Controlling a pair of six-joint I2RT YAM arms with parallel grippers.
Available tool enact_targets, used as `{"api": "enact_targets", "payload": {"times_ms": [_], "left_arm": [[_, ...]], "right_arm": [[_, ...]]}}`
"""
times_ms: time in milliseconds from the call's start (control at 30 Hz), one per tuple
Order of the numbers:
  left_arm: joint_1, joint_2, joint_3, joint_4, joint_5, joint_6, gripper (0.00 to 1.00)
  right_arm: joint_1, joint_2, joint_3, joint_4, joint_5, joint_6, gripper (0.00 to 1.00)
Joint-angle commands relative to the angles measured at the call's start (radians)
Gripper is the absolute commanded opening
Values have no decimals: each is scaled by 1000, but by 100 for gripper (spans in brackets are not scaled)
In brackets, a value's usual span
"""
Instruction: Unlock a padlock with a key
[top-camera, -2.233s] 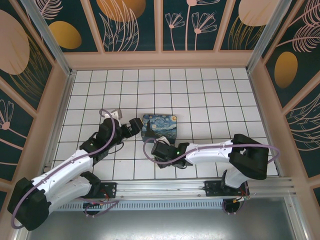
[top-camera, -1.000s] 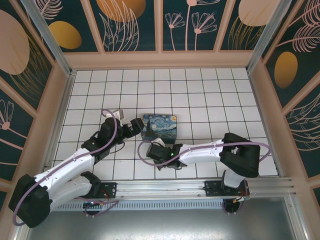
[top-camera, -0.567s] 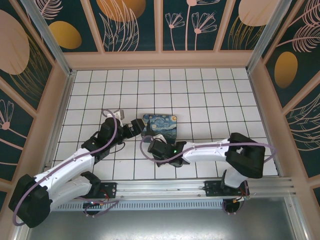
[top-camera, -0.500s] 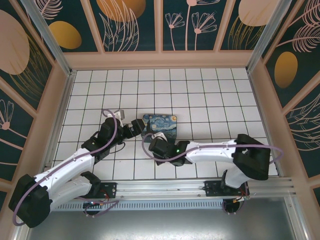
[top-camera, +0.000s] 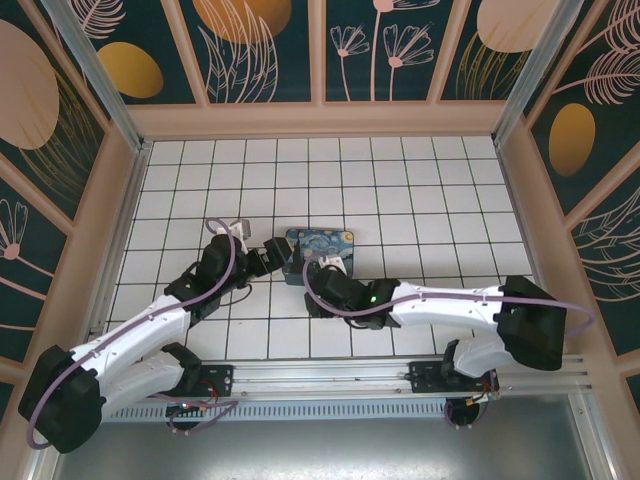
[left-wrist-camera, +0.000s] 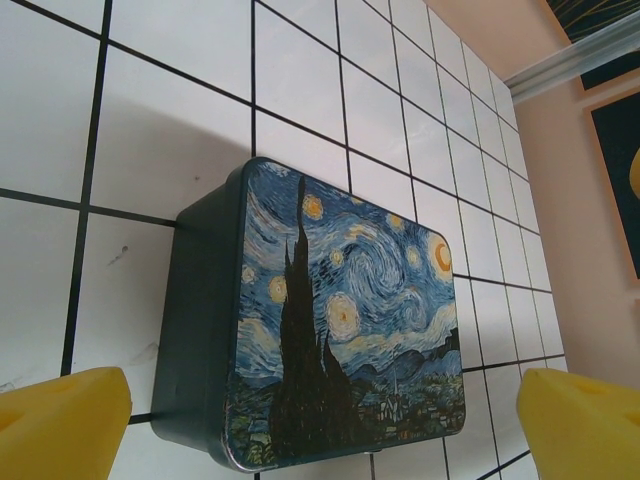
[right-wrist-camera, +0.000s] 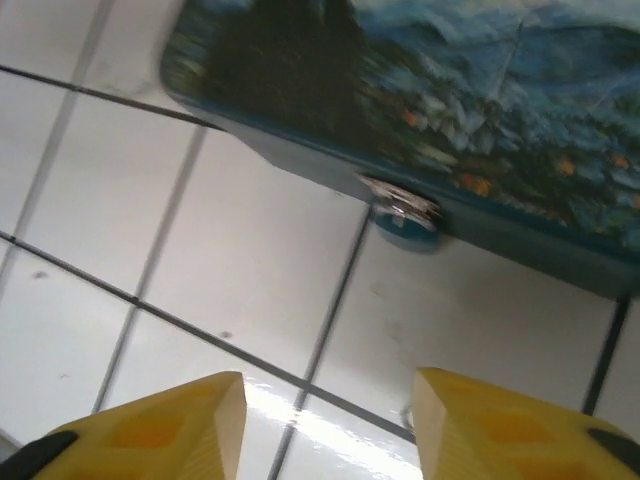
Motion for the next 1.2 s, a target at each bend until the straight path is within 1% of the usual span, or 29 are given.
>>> {"api": "enact_targets", "payload": {"times_ms": [0, 67, 267, 400, 600, 867, 1000, 1100, 1167], "left_arm": [[-3, -2, 18, 27, 0, -10, 99], [-5, -3, 17, 26, -2, -10, 99], [-3, -5, 17, 23, -4, -9, 99], [-4, -8, 16, 20, -7, -7, 99], [-4, -20, 19, 12, -12, 4, 99], [-4, -19, 18, 13, -14, 6, 99], [-4, -14, 18, 16, -10, 4, 99], [-3, -13, 17, 21, -12, 2, 99], [-4, -10, 16, 23, -10, 0, 99]], "right_arm": [[13, 28, -26, -55, 28, 134, 58], [20, 53, -20, -80, 50, 189, 61], [44, 179, 62, -189, 112, 321, 61], [61, 274, 124, -238, 128, 349, 60], [65, 338, 166, -242, 128, 346, 55], [68, 347, 135, -212, 110, 363, 41], [85, 364, 144, -216, 112, 364, 35], [95, 383, 153, -223, 112, 364, 28], [99, 389, 149, -214, 106, 364, 21]]}}
